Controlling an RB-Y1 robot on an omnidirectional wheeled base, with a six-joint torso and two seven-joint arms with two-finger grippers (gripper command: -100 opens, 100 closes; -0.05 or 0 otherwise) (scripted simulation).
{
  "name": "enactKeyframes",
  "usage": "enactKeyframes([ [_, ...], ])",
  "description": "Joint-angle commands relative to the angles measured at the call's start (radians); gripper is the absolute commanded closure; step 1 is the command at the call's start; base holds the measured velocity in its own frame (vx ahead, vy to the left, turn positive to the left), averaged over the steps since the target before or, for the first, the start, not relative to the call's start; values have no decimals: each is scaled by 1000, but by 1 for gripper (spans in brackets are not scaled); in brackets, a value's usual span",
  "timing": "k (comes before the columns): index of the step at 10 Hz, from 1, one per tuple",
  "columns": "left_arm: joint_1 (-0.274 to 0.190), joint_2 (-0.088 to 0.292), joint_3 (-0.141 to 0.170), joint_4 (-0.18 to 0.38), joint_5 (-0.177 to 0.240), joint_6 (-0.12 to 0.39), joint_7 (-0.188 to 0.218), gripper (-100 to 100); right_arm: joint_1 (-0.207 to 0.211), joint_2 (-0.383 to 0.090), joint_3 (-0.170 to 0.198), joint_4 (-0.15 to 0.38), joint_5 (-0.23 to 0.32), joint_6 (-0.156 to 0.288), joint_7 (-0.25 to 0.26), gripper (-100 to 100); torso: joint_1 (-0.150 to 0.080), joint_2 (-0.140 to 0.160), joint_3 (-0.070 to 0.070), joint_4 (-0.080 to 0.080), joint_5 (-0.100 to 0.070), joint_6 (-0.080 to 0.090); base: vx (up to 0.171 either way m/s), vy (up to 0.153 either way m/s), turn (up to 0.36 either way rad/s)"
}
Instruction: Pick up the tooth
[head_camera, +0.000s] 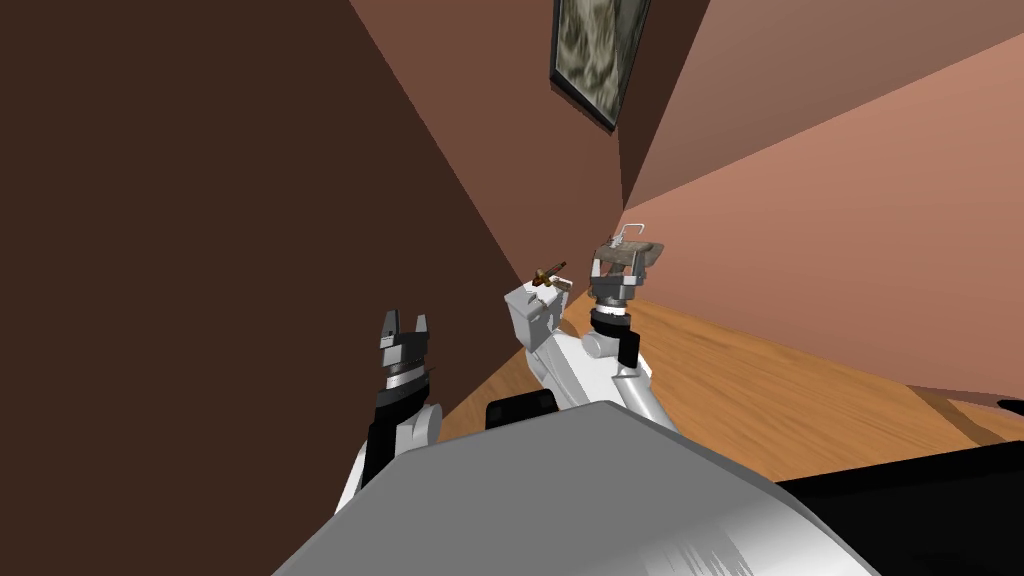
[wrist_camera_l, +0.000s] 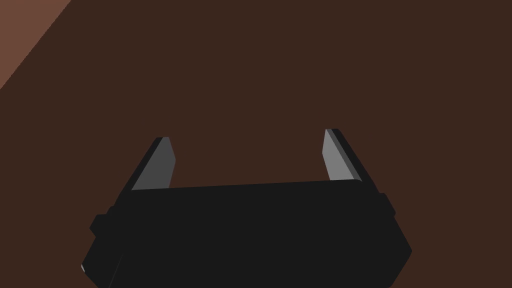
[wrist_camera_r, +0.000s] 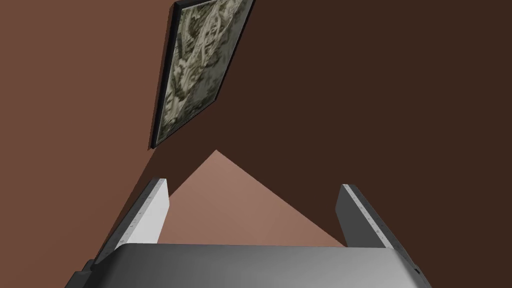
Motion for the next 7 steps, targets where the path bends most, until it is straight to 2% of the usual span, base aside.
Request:
enactKeyframes([
  [1,0,0,0,0,0,0,0,0,-50,0,-41,50,-50,-29,8,-100,0,0,0,0,0,0,-6,-7,21],
  [2,0,0,0,0,0,0,0,0,-68,0,-41,50,-81,-29,8,-100,0,0,0,0,0,0,19,1,64],
  [3,0,0,0,0,0,0,0,0,-106,0,-77,93,-113,-61,14,-100,0,-1,-1,0,0,0,21,1,67],
  [4,0,0,0,0,0,0,0,0,-130,0,-77,105,-140,-61,14,-100,0,-2,-1,0,0,0,-1,-3,13],
  [5,0,0,0,0,0,0,0,0,-170,0,-115,143,-170,-93,21,-100,0,-1,0,0,0,0,-2,-6,32],
  [6,0,0,0,0,0,0,0,0,-194,0,-115,164,-198,-93,21,-100,0,0,0,0,0,0,-3,-4,13],
  [7,0,0,0,0,0,0,0,0,-194,0,-115,164,-213,-93,21,-100,0,0,0,0,0,0,0,0,0],
])
